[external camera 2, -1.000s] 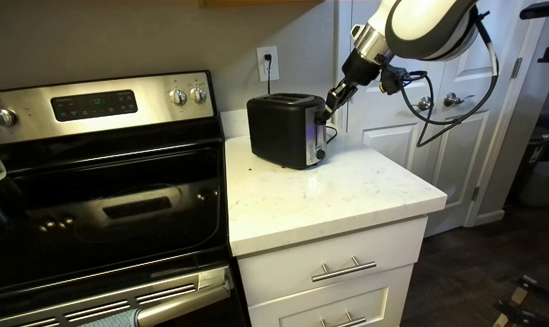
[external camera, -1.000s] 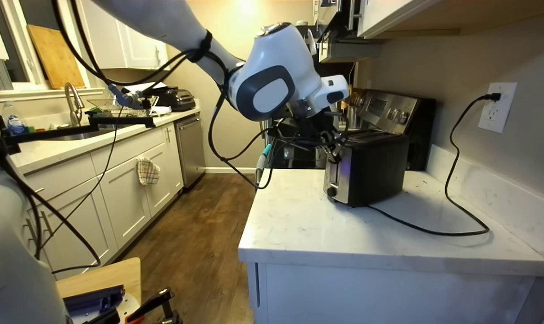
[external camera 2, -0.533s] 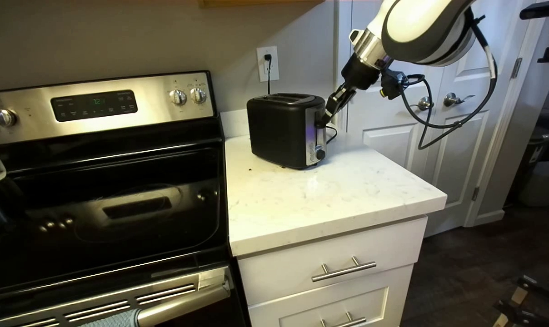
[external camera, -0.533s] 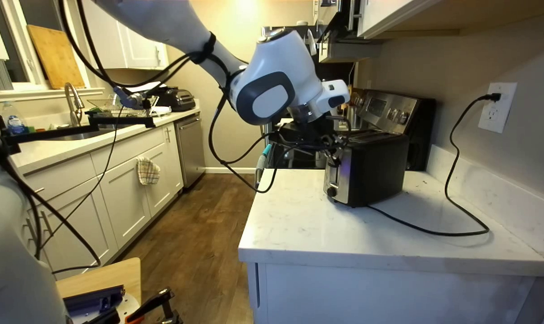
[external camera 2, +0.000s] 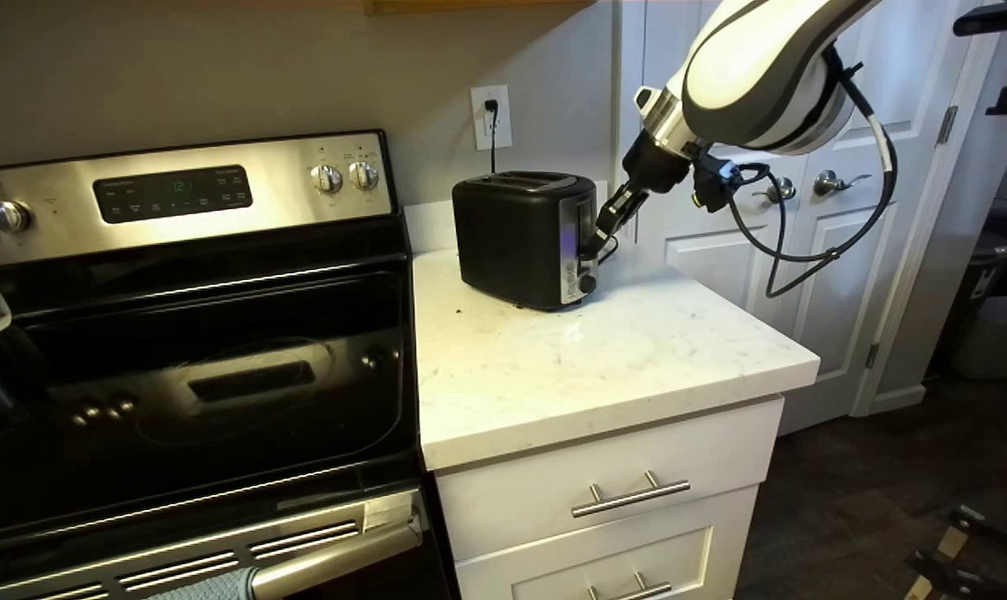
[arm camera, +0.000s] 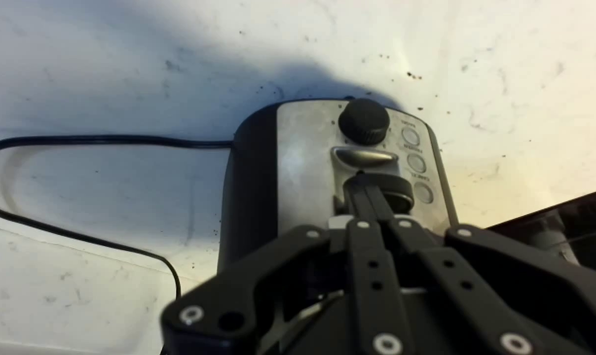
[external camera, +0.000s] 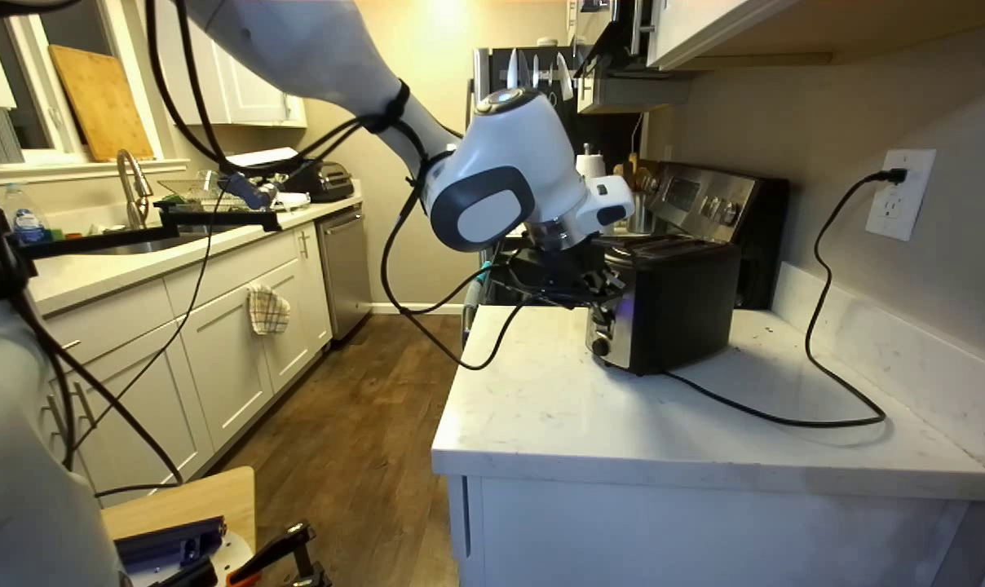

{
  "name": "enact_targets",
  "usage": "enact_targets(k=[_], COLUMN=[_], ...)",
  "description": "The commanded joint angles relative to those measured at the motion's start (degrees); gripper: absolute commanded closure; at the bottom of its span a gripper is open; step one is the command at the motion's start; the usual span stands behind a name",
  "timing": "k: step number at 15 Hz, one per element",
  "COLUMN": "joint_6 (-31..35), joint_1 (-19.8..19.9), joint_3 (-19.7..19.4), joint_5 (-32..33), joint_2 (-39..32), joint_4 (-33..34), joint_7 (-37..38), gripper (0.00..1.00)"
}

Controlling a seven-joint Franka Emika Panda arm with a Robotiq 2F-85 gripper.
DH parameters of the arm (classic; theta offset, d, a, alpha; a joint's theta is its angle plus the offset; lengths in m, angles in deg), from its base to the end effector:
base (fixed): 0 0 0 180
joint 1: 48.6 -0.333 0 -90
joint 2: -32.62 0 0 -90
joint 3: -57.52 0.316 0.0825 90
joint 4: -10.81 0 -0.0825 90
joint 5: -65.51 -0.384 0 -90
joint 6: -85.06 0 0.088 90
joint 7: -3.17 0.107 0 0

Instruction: Push the toaster lever down

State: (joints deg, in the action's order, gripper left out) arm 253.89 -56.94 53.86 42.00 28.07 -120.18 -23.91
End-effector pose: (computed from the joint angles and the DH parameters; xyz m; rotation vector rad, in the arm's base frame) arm 0.5638 0.0202 0.3804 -2.9219 -0.2585 -0.9016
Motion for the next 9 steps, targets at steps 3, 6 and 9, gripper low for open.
enact_targets(k=[3,6,9], joint_6=[6.6,9.0,8.5], joint_1=[1.5,2.7,2.3], joint_3=[4.6,7.2,7.0], joint_5=[-13.3,-21.8,-22.0], joint_2=[-8.1,-8.9,-4.8], joint_4=[1.3,0.8,-0.4], joint_7=[-13.2,-21.5,-23.5], gripper=[1.00,1.00,1.00])
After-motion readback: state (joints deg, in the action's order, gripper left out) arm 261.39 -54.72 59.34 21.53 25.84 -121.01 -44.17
